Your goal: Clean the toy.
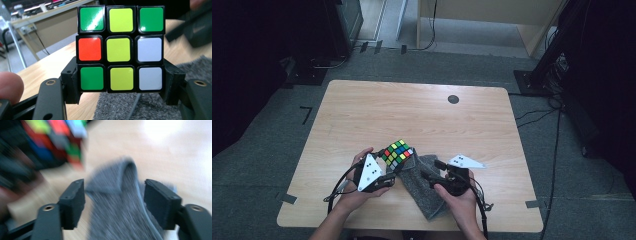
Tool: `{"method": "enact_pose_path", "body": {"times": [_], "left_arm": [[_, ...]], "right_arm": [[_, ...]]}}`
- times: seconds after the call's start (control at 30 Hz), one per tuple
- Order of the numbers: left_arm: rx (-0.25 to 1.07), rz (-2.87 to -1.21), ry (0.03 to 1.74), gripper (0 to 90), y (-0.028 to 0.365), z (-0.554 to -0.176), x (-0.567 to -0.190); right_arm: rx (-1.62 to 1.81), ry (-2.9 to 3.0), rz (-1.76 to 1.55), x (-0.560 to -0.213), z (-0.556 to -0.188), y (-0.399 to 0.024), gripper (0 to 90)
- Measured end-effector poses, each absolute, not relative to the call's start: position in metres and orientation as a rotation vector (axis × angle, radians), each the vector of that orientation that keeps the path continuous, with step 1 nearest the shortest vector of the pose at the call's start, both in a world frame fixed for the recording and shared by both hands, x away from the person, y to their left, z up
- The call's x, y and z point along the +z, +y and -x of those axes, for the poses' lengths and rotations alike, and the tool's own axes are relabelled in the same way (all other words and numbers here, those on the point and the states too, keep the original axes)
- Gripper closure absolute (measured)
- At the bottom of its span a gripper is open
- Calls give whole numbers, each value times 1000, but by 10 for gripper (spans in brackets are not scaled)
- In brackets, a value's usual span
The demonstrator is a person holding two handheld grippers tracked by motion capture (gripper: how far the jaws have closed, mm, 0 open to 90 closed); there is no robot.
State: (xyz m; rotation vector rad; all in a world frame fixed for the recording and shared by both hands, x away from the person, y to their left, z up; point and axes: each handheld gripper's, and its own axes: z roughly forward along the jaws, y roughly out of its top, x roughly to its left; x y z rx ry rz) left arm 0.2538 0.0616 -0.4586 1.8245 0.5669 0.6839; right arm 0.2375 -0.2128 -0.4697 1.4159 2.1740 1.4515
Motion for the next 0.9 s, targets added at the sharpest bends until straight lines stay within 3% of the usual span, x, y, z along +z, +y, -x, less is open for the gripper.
{"method": "enact_pose_path", "body": {"times": [0.23,0.43,0.5,0.57,0.67,0.9], "left_arm": [[650,-1807,598,341,66,-256,-458],[610,-1797,595,341,65,-256,-458],[596,-1791,609,341,66,-258,-458],[590,-1789,622,341,67,-259,-459],[595,-1787,624,341,68,-258,-458],[599,-1764,622,341,70,-256,-453]], "right_arm": [[1125,2313,-1378,-505,-244,-199,464],[1043,2338,-1288,-508,-245,-206,693],[1022,2323,-1304,-504,-246,-214,714],[994,2278,-1338,-498,-246,-225,677],[914,2209,-1396,-487,-247,-236,493],[1031,2043,-1446,-468,-239,-222,326]]}}
